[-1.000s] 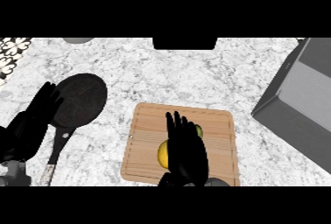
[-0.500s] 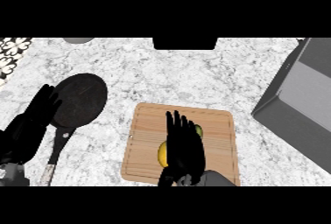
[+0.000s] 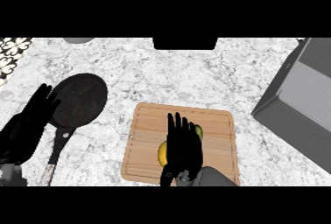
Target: Pick the lemon from the cutting board and place it in the cardboard box
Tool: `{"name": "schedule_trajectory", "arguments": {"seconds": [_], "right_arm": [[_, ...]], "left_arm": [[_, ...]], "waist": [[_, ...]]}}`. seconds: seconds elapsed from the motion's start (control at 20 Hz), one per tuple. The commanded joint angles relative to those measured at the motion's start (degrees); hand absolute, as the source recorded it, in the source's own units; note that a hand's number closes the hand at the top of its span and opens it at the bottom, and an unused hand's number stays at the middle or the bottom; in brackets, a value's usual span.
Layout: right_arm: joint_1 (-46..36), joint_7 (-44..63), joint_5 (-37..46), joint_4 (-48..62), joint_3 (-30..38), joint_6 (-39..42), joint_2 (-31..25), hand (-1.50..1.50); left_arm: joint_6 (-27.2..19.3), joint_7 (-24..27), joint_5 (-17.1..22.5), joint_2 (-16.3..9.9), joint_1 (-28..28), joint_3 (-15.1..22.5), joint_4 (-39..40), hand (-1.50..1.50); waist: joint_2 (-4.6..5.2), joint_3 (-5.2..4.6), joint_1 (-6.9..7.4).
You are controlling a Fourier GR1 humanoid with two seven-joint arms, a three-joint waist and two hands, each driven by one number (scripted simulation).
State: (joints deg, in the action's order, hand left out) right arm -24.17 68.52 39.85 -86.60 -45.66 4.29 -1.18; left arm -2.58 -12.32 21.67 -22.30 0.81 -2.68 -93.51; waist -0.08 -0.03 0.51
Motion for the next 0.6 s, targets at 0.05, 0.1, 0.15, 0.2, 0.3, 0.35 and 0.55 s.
{"name": "schedule_trajectory", "arguments": {"seconds": [0.05,0.1,0.15,0.2,0.3,0.35,0.55], "right_arm": [[-2.3,9.0,-1.6,2.5,2.6,1.1,1.1,-1.5],[-0.3,12.1,-1.8,1.1,-1.6,-0.3,1.1,-1.5],[-3.8,10.9,-3.8,3.7,-0.6,-0.2,1.1,-1.5],[-1.7,11.1,-2.2,4.3,-3.0,-2.3,1.1,-1.5],[1.7,9.5,-1.2,3.1,-1.7,-1.5,1.1,-1.5],[-0.9,11.0,-3.5,3.8,-2.1,-1.7,1.1,-1.5],[-0.2,10.0,-3.7,7.6,-5.5,-6.0,1.1,-1.5]], "left_arm": [[-1.1,0.7,-1.7,1.6,-0.1,0.3,-0.7,0.0],[-0.1,-1.6,-0.5,0.4,-1.5,0.1,-3.0,0.0],[-1.3,0.9,-3.2,2.9,2.1,2.1,1.9,0.0],[1.6,-1.3,0.5,-0.5,-0.6,-1.3,-1.8,0.0],[1.3,0.6,-0.9,1.3,-2.1,-0.1,-0.4,0.0],[0.9,-0.8,-0.6,0.9,0.1,-0.8,0.1,0.0],[2.0,0.6,-0.7,1.4,-1.0,-1.2,0.0,0.0]], "waist": [[0.04,0.02,-0.08],[-0.08,0.02,0.19],[0.16,0.0,-0.1],[0.0,0.01,0.38],[-0.03,0.01,-0.21],[0.04,0.01,0.0],[0.1,0.0,0.27]]}}
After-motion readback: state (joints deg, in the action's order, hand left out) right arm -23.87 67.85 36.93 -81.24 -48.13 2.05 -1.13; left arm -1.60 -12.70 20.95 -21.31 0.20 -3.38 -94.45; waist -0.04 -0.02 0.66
